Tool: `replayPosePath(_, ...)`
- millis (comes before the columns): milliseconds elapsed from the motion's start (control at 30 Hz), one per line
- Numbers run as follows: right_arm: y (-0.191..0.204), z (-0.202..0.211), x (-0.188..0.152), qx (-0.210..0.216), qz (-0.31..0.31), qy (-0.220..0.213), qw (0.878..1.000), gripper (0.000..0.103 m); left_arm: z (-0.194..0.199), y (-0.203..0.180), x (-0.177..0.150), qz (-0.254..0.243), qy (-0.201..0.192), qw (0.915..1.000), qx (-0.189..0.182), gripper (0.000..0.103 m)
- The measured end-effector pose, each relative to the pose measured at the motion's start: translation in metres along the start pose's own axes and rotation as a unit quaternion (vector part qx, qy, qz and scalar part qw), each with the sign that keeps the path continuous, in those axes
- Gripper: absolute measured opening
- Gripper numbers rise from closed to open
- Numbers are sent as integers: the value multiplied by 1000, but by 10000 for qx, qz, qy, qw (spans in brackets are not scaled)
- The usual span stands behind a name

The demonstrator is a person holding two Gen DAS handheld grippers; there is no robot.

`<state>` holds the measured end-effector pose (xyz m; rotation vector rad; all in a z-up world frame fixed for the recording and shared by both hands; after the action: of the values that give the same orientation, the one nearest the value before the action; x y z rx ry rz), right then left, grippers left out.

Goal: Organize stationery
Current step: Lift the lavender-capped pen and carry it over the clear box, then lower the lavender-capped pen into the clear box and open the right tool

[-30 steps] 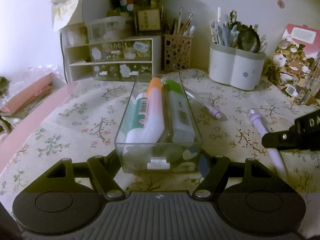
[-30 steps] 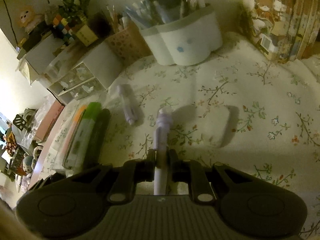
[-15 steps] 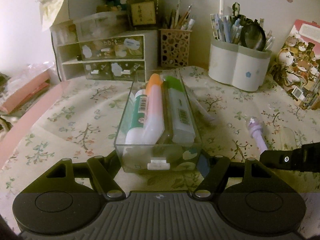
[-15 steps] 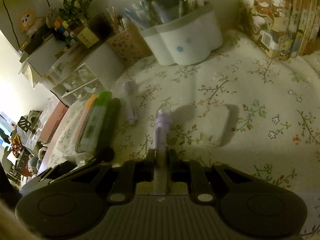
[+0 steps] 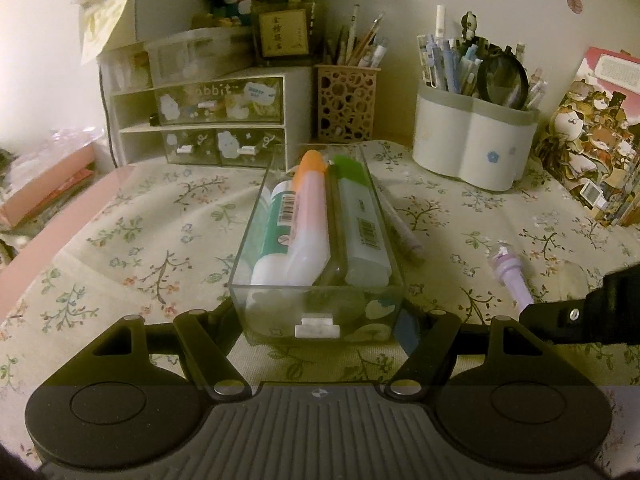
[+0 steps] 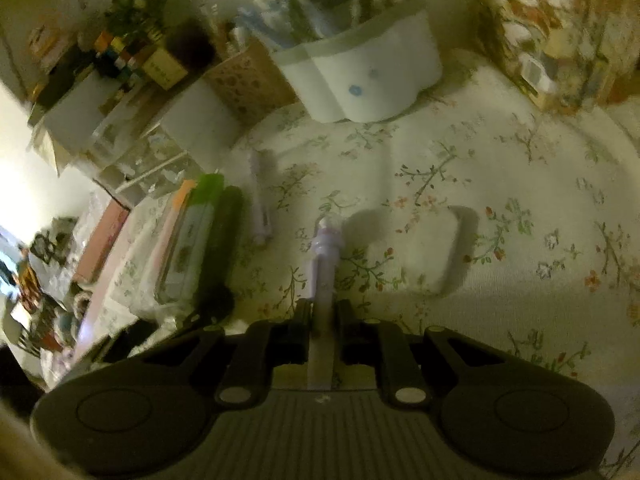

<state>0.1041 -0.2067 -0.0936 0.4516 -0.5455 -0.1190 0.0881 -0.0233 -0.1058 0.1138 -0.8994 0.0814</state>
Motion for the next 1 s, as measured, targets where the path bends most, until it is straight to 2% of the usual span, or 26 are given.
replayPosePath(67,-1,0,4,14,-120,22,9999,13,0,0,0,3,0,10000,2,72)
replayPosePath(167,6,3,13,-62,19,16,10000,13,0,0,0,-4,0,10000,8,72)
replayPosePath(267,16,3,21,91,24,42,9999,13,0,0,0,-7,-1,10000,7,72)
replayPosePath(367,26,4,30,25,207,18,9998,13,0,-1,0,-28,-6,10000,19,72)
replayPosePath(733,72,-3,68,225,747,-9,9970,13,0,-1,0,-40,-11,10000,25,72)
replayPosePath(900,96,-18,68,609,640,292,9957,13,0,-2,0,-46,-13,10000,25,72)
replayPosePath(1000,105,-27,67,641,631,534,9945,13,0,-2,0,-44,-13,10000,24,72)
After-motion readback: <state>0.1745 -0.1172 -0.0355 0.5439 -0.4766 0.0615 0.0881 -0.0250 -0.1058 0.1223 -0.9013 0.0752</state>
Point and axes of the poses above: each gripper's, at about its wrist camera, not at the fingertips, and z roughly against the way its jaws point, y to its left, x to its top, the point moved 8 cm from there along -z, roughly the way its jaws point, and after that the axes turned 5 degrees about x, right-handed, at the moved point
